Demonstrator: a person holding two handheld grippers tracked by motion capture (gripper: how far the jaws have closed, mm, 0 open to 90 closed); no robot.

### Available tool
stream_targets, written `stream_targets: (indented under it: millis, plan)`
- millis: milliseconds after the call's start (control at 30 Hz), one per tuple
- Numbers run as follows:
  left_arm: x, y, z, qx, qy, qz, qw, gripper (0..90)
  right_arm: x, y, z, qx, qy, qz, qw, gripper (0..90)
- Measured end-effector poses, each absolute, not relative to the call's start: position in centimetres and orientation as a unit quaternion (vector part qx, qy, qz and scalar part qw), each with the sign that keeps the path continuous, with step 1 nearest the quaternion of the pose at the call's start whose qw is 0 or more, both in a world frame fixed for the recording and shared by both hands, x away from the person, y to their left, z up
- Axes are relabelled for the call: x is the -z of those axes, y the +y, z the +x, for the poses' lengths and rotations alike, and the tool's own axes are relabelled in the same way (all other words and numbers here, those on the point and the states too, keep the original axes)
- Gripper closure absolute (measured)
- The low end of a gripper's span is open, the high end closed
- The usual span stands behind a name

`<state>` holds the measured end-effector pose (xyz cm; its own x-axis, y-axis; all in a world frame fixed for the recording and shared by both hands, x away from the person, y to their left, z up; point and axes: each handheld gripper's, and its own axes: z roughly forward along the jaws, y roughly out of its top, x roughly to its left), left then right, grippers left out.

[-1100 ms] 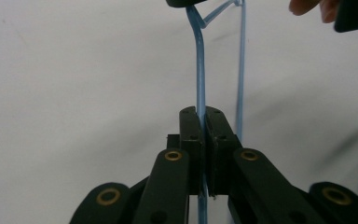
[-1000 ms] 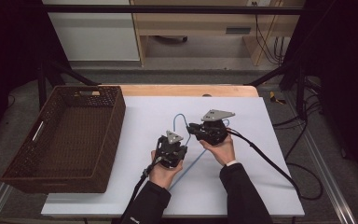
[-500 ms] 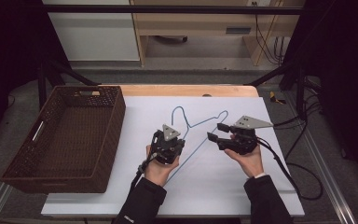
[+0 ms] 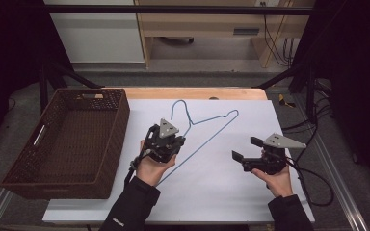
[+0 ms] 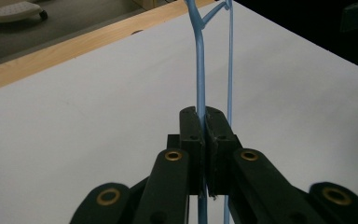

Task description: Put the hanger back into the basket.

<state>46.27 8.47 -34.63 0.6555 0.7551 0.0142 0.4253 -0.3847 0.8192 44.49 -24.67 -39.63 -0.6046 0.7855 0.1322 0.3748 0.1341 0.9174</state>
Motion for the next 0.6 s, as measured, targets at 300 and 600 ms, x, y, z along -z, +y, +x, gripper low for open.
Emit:
stream_targets:
  millis: [300,600]
  plan:
    - [32.3,10.8,46.0,-0.206,0.349,0.813,0.418,87.5,40.5,-26.1,43.2,-0.518,0.725,0.408,0.200,4.3]
    - [29.8,13.7,45.7,-0.219,0.331,0.816,0.421,87.5,40.7,-26.3,42.4,-0.511,0.732,0.403,0.204,4.5]
